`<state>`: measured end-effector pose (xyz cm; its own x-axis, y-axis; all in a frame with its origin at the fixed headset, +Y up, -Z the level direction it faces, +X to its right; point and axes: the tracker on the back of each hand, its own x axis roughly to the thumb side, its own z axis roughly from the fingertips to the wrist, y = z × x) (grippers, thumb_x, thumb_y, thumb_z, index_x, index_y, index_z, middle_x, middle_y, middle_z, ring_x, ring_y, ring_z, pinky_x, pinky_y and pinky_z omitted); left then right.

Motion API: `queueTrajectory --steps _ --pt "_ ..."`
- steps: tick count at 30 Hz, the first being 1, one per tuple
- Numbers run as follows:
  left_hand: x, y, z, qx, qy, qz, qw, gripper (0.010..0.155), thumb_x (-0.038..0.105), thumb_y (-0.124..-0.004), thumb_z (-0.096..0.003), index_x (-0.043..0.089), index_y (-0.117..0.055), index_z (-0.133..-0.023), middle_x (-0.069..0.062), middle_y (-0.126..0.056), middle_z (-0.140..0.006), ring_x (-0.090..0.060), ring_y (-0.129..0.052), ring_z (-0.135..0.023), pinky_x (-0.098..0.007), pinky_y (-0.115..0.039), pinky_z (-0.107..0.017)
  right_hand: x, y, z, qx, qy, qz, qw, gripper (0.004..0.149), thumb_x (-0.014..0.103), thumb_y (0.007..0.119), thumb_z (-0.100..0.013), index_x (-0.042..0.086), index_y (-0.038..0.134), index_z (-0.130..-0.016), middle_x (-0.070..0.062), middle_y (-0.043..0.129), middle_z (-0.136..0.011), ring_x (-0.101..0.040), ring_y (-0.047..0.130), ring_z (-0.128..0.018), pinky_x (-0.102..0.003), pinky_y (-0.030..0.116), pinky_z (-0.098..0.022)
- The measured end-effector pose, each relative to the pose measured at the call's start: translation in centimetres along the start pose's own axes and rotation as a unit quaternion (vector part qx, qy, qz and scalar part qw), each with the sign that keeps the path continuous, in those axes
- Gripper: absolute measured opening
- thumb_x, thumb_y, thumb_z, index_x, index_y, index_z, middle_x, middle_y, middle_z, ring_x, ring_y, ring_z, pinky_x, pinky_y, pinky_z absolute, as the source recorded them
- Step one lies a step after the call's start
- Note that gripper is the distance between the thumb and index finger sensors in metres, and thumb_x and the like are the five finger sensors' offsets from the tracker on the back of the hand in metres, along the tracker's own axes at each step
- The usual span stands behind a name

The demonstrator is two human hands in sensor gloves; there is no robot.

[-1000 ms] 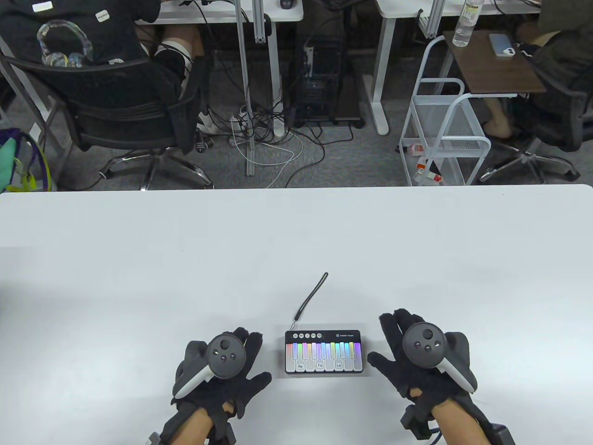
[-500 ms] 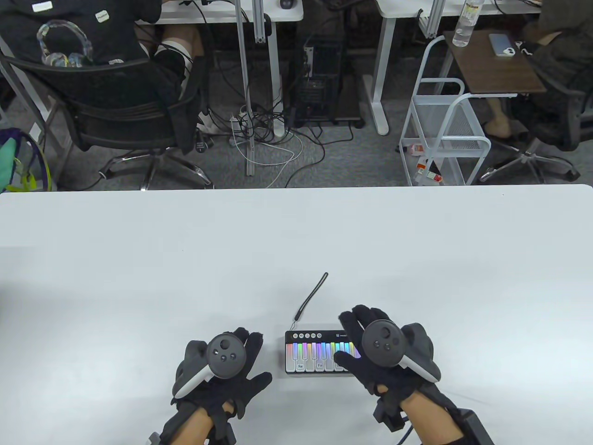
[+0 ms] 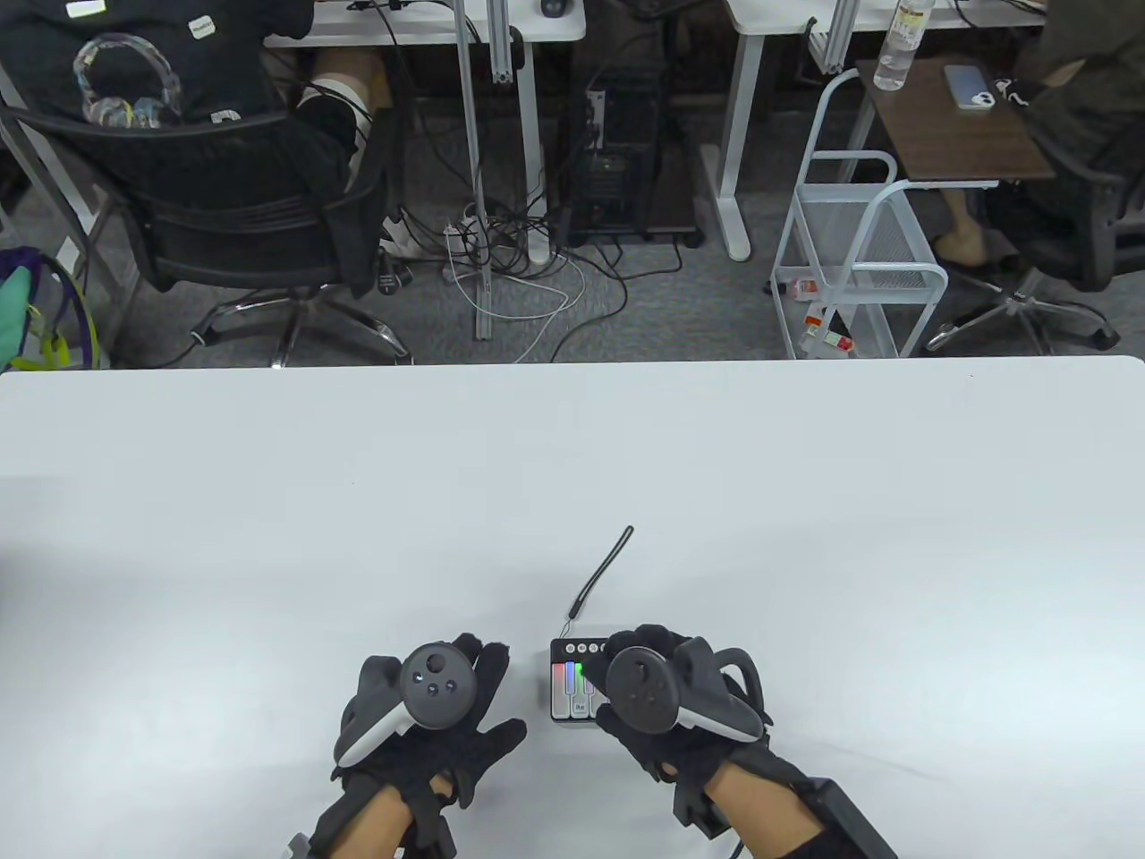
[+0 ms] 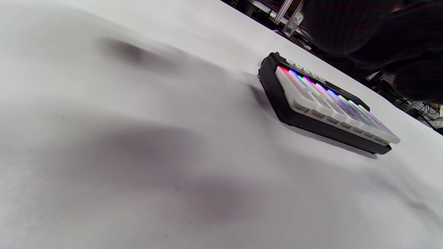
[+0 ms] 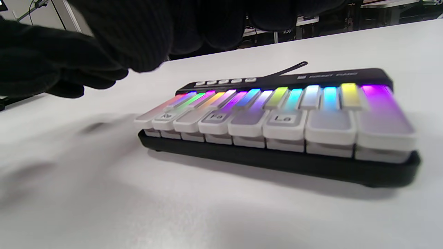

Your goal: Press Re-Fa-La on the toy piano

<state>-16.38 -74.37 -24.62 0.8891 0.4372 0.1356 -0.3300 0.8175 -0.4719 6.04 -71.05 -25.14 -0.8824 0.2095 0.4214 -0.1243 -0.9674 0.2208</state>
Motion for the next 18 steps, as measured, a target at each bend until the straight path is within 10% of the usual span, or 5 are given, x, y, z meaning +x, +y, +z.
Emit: queueTrajectory --steps 18 --pt "0.0 0.1 0.0 -0.002 0.002 0.004 1.000 0.085 0.063 -0.066 -0.0464 0.027 -0.024 -0.110 -0.009 -0.019 -0.118 -0.044 -0.025 -0.109 -0.066 -0.034 -0.075 1.5 2.4 -1.0 0.043 -0.011 0.045 0.998 0.048 0.037 0.080 -0.043 0.023 0.075 -0.089 -0.009 0.059 -0.100 -0.044 0.054 -0.095 -0.064 0.049 -0.071"
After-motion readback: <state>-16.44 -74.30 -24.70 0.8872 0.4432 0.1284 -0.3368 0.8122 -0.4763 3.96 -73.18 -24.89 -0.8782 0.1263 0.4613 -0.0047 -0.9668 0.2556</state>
